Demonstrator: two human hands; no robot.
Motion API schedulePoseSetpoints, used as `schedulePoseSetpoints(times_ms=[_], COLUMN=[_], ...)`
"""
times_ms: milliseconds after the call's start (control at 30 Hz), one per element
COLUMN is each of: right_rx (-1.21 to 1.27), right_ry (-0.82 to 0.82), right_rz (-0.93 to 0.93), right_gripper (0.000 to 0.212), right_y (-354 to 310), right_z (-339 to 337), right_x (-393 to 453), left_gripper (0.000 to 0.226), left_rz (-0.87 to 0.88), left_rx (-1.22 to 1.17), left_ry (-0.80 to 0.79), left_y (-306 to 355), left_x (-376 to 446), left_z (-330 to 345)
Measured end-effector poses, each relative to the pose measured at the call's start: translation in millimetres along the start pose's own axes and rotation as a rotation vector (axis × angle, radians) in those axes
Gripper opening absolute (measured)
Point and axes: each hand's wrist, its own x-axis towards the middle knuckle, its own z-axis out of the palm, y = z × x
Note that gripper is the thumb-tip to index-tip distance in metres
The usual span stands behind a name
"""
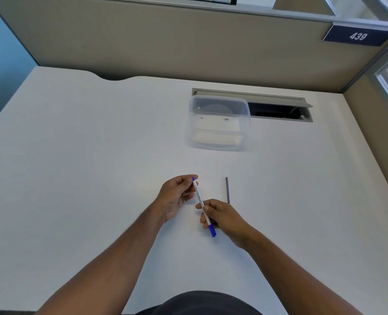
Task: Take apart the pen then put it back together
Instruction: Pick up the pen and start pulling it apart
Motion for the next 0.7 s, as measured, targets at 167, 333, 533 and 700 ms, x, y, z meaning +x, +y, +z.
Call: schedulePoseSetpoints(times_ms=[167,333,533,700], right_rx=[0.119,0.128,-0.018,-0.069], right_ry=[-0.124,-0.169,-0.045,0.062], right_rz=[0.07,0.05,0.019,0.022], right_gripper=[0.036,0.031,0.03,0.026], right_y=[0.9,-0.5,0.7,1.8], right_z=[-3.1,-5.9,-2.5,2.9], right_x=[-3.4,-6.8,-5.0,-2.7], left_gripper=[0.025,0.024,0.026,0.029], left_rz=[-0.082,-0.096,-0.044,-0.013], left_rx=[-0.093,-0.074,-0.01,-0.012], left_ry=[-0.094,-0.052,0.018,0.062], left_y=[-1.2,-4.6,-3.4,-5.2], left_x=[-3.8,-3.8,-1.6,-0.5], left_z=[-1.8,-1.4,3.8,8.4])
